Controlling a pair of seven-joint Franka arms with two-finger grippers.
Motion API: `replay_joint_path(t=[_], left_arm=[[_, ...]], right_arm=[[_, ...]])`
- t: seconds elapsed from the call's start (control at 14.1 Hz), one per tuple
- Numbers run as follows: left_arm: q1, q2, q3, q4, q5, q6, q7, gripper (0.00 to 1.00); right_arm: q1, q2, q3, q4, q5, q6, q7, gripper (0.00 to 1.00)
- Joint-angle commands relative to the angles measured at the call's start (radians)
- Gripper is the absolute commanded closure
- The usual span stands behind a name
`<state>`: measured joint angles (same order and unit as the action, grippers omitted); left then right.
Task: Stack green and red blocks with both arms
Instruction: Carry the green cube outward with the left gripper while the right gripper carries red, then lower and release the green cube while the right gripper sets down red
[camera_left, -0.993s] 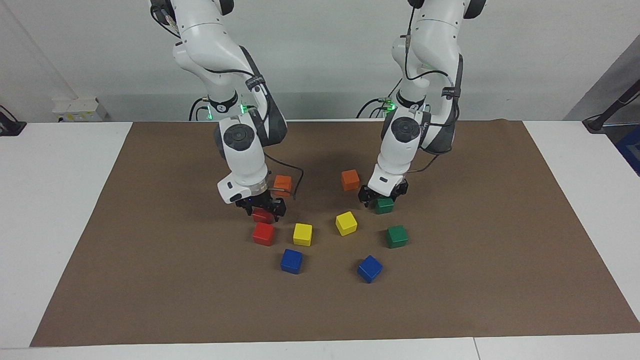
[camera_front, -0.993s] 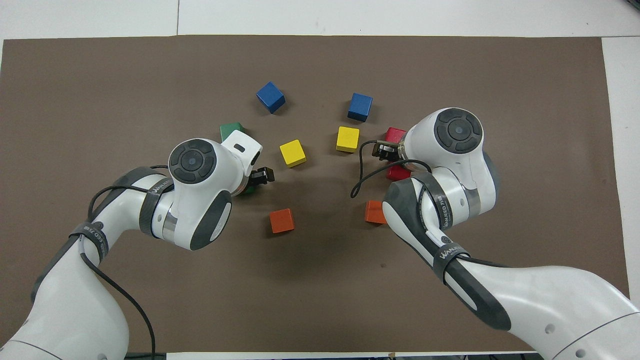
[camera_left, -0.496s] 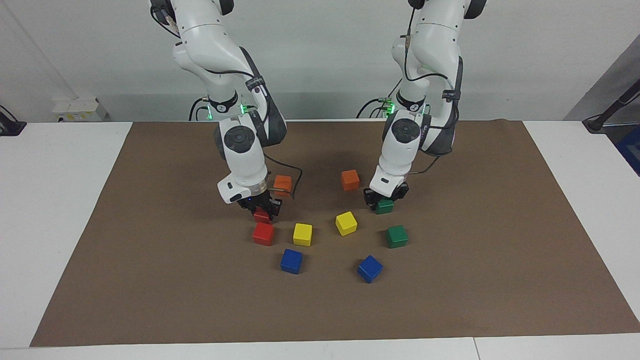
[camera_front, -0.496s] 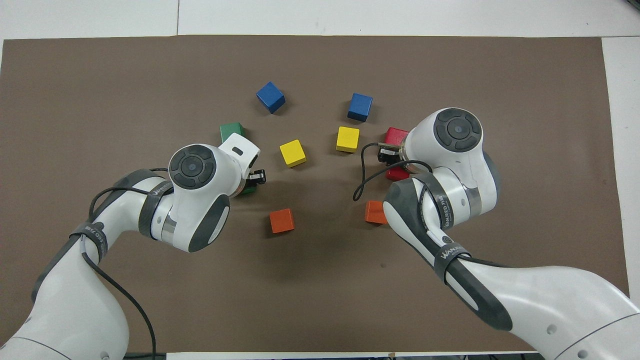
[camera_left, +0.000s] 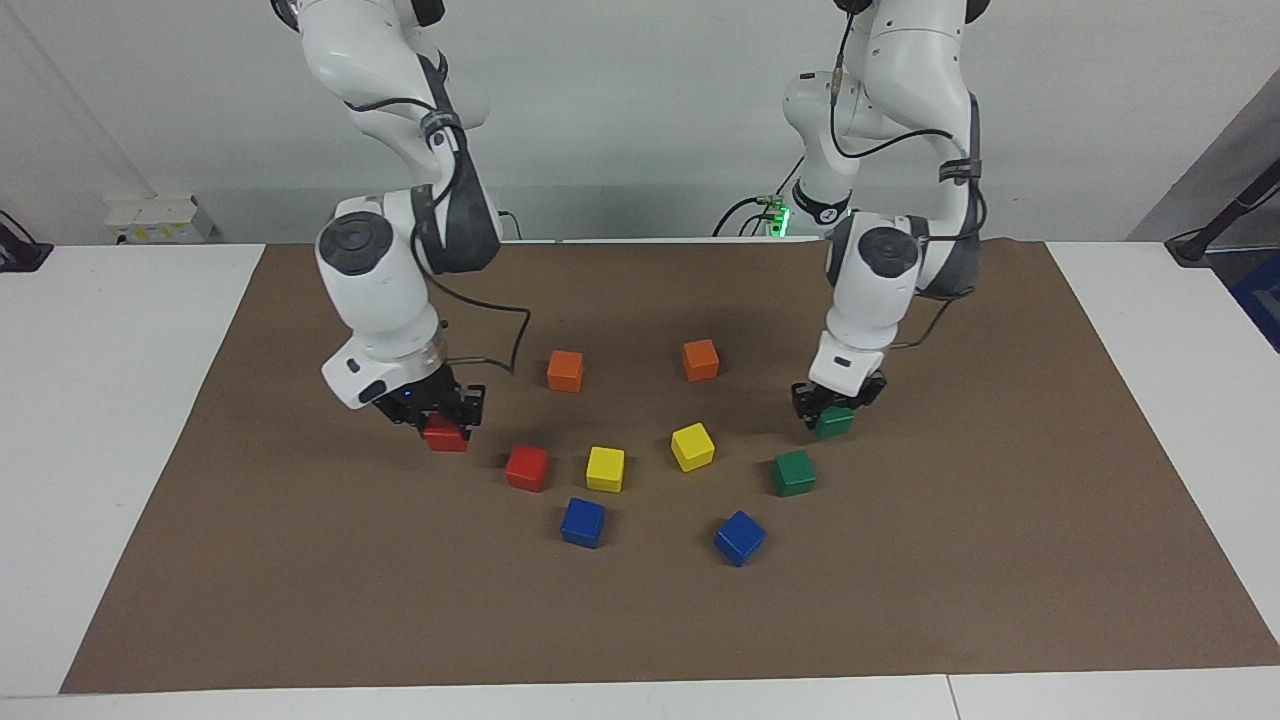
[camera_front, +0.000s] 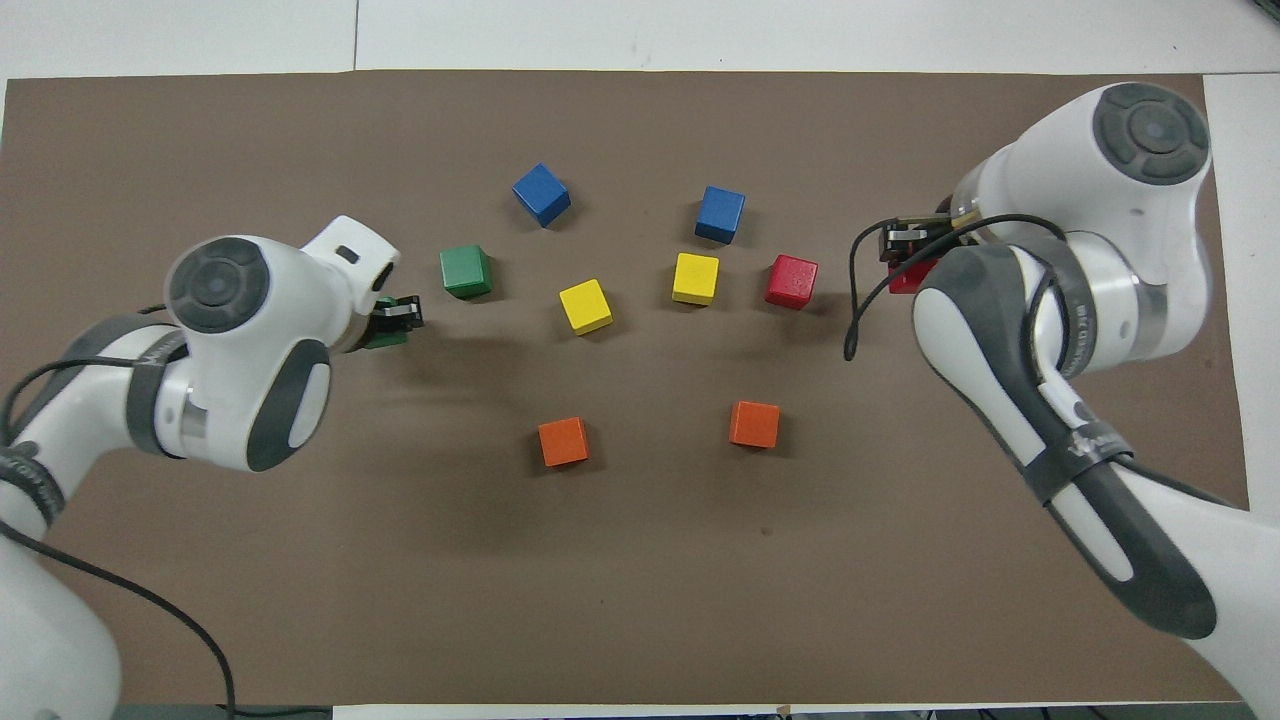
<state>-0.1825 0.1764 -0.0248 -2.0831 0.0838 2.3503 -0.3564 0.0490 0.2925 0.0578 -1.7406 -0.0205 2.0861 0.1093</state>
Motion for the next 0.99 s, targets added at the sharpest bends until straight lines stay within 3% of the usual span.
replay_joint_path(t=[0.0, 0.14, 0.43, 0.57, 0.92], left_arm=[[0.191, -0.035, -0.012, -0.025, 0.013, -0.022, 0.222, 1.00], [0.326, -0.028, -0.014, -0.023, 0.004, -0.022, 0.411, 1.00], [0.446, 0.047, -0.014, -0.012, -0.134, -0.009, 0.653, 1.00], [0.457, 0.069, -0.010, -0.018, -0.231, 0.015, 0.740, 1.00], [0.442, 0.080, -0.009, -0.022, -0.231, 0.059, 0.743, 1.00]], right_arm=[[-0.105, 0.008, 0.008, -0.013, 0.008, 0.038, -0.205, 0.84], [-0.156, 0.011, 0.010, -0.059, 0.007, 0.098, -0.272, 0.84], [-0.193, 0.016, 0.010, -0.146, 0.008, 0.181, -0.287, 0.84], [-0.209, 0.016, 0.010, -0.180, 0.010, 0.212, -0.324, 0.83], [-0.250, 0.014, 0.010, -0.224, 0.010, 0.249, -0.364, 0.81]])
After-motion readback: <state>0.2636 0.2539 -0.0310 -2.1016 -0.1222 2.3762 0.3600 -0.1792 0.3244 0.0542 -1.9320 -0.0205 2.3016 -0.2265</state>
